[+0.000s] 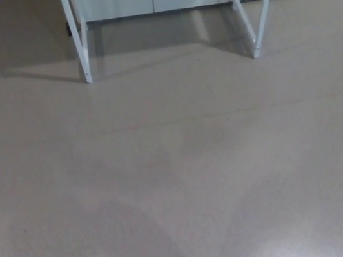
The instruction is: The robot walks towards a file tray kept in the middle of a desk and uses its right hand to grab a tray and pulls it out towards itself
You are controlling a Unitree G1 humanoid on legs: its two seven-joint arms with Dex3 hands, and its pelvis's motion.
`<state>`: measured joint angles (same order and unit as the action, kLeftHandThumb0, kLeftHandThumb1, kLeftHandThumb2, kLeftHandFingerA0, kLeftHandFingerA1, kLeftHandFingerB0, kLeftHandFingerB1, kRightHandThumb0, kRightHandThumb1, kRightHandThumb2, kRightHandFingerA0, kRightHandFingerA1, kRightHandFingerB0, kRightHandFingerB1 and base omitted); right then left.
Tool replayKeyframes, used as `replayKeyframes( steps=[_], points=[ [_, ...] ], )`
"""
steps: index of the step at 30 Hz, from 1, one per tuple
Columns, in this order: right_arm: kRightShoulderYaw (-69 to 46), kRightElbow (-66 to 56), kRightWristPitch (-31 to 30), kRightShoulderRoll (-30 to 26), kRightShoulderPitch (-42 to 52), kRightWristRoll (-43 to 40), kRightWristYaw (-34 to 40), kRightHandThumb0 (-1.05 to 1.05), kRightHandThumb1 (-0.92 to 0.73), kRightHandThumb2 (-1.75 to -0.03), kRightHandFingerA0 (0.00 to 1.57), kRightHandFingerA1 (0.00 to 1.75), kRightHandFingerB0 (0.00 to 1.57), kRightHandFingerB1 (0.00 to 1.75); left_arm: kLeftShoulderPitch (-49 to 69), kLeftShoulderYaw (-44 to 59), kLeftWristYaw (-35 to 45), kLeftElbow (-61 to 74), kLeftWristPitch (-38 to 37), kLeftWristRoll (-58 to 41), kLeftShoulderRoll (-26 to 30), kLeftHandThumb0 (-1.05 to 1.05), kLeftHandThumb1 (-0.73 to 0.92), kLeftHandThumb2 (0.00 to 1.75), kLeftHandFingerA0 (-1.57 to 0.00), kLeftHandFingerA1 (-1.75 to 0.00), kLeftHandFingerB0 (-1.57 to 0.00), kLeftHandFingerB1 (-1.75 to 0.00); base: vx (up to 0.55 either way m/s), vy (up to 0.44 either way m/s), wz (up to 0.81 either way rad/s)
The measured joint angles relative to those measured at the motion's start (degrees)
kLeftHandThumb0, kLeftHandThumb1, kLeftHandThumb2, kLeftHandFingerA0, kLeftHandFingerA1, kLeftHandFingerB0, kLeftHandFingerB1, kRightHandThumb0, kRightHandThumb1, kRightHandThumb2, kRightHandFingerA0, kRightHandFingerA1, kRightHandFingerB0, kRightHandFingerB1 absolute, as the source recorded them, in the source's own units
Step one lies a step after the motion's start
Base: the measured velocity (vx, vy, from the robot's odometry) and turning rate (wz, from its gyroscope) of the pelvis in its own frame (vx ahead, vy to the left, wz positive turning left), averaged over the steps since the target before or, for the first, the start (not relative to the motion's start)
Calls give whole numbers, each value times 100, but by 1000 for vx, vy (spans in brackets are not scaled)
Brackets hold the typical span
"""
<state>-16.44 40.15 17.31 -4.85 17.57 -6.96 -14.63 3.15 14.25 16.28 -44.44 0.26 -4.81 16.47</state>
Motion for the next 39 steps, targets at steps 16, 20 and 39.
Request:
replayKeyframes(
  steps=[16,20,39],
  points=[
    [28,75,149,-53,-37,-5,16,-50,-66,-60,39,38,28,31,58,-51,-10,95,-5,2,-22,-39,43,75,-40,-77,-24,-60,198,-120,9],
    [55,27,146,-54,-34,0,27,-47,-68,-61,40,38,28,31,39,-49,-9,74,-6,1,-22,-37,44,75,-41,-74,-24,-57,95,29,-11],
    [245,96,135,-34,-53,34,144,-45,-66,-60,43,42,32,31,38,-10,-42,106,-3,-13,78,-34,45,77,-38,-77,-23,-58,149,45,4]
  ],
)
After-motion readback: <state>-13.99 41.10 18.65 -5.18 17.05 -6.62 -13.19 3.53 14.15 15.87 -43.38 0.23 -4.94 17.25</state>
